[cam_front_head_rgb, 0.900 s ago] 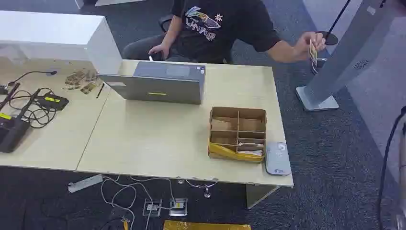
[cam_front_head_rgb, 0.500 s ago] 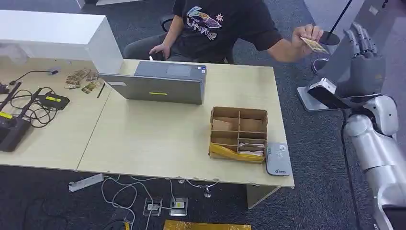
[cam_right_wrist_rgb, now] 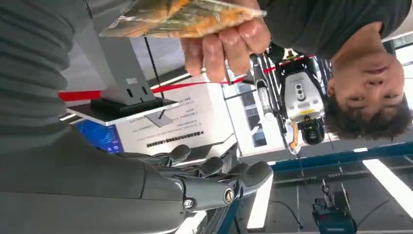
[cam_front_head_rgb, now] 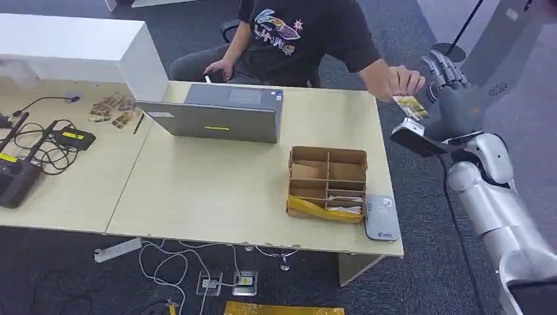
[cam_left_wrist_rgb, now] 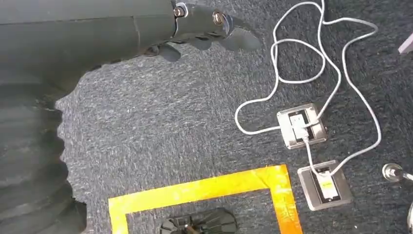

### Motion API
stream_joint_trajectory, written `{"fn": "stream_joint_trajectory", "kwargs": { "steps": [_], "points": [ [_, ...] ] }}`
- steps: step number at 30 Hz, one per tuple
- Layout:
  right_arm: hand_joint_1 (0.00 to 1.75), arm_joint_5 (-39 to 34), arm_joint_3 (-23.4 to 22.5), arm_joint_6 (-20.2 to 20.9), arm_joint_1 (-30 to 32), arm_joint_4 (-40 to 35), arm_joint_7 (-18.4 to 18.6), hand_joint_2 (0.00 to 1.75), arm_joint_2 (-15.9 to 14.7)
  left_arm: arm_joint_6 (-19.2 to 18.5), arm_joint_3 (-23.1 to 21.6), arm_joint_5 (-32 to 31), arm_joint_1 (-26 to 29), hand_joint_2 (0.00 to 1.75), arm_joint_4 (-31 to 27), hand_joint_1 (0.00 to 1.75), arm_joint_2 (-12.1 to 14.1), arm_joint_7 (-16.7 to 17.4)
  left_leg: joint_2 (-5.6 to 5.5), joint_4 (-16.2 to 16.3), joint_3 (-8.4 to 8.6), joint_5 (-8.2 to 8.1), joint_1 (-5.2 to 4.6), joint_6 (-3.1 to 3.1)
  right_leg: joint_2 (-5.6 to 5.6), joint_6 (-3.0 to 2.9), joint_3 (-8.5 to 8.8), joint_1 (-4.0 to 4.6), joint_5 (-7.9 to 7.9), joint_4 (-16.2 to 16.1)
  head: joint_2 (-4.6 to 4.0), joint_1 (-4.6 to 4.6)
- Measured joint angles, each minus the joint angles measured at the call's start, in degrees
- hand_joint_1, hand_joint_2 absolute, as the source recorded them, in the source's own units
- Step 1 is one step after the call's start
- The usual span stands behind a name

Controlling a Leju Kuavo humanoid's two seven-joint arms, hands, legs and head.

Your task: Pass the card to the sensor for recognition and then transmit it.

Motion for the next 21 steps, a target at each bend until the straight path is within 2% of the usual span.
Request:
{"fn": "stream_joint_trajectory", "kwargs": {
  "steps": [4,5,6,21],
  "points": [
    [0.00,-0.02,0.68,-0.55,-0.50,1.38,0.13,1.75,0.44,0.28,0.00,0.57,0.01,1.75,0.00,0.00,-0.02,0.44,0.00,0.00,0.00,0.00,0.00,0.00,0.00,0.00,0.00,0.00,0.00,0.00,0.00,0.00],
    [1.54,-0.02,0.79,-0.61,-0.68,1.72,0.13,1.75,0.55,0.35,-0.02,0.63,0.01,1.75,0.00,0.00,-0.02,0.52,0.00,0.00,0.00,0.00,0.00,0.00,0.00,0.00,0.00,0.00,0.00,0.00,0.00,0.00],
    [1.75,-0.02,0.98,-0.66,-0.91,2.16,0.13,1.75,0.68,0.39,-0.02,0.63,0.02,1.75,0.00,0.00,-0.02,0.55,0.00,0.00,0.00,0.00,0.00,0.00,0.00,0.00,0.00,0.00,0.00,0.00,0.00,0.00],
    [1.75,-0.70,2.49,-0.57,-2.61,4.79,0.22,1.75,1.38,0.39,-0.31,0.81,0.17,1.75,-0.26,0.00,-0.04,0.57,0.03,0.00,0.01,0.00,0.00,0.00,0.03,0.00,-0.02,0.00,0.00,-0.01,0.00,0.00]
  ]
}}
